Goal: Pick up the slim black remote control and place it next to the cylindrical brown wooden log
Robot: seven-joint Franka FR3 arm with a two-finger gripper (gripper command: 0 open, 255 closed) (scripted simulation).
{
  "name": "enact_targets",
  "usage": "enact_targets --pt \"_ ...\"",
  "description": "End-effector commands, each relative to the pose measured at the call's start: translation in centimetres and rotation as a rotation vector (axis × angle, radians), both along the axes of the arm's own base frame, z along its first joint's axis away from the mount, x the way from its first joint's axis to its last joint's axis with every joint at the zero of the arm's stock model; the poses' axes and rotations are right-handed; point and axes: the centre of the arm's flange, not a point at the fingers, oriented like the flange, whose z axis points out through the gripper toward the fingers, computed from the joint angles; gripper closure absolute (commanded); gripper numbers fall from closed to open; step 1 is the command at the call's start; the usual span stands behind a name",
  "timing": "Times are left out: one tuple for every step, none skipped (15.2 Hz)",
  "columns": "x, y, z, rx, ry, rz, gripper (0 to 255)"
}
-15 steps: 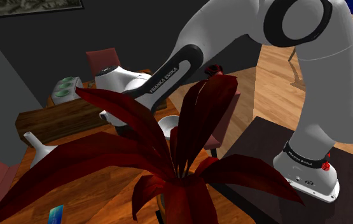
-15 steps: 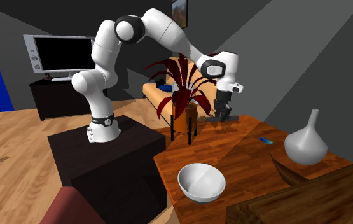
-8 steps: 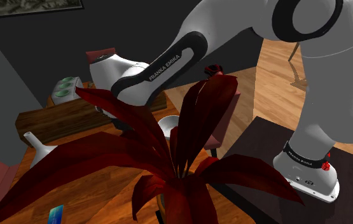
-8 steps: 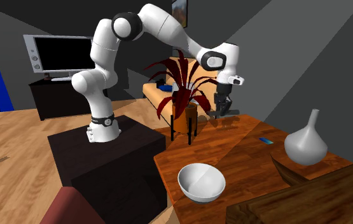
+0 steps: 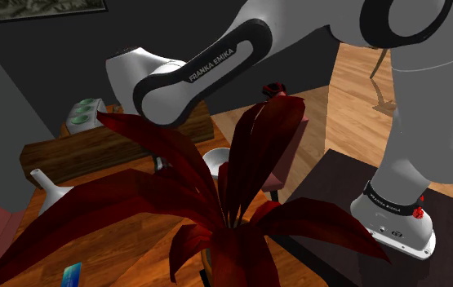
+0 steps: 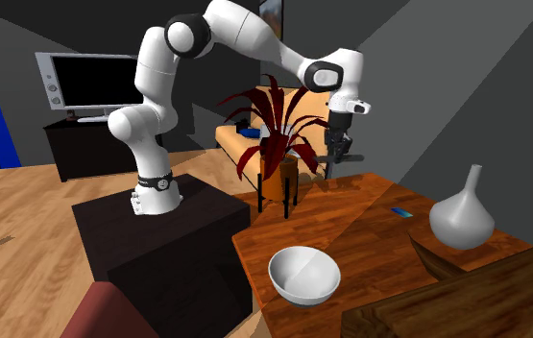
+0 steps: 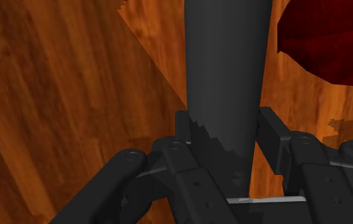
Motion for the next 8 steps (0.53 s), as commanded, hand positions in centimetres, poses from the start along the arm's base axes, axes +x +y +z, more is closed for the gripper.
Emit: enact_targets --pt "0.0 0.0 1.0 0.0 0.0 0.0 255" --pt "0.0 0.0 1.5 0.0 0.0 0.0 255" --pt "0.0 0.0 2.1 0.0 0.0 0.0 255" --pt "0.0 0.0 2.6 0.0 0.0 0.0 255" --pt "0.0 0.0 3.1 0.0 0.0 0.0 255" --pt "0.0 0.0 3.2 0.0 0.0 0.0 255" --pt "0.8 -1.1 3.2 0.0 0.0 0.0 255" --pt "1.6 -2.1 3.2 0.0 0.0 0.0 255"
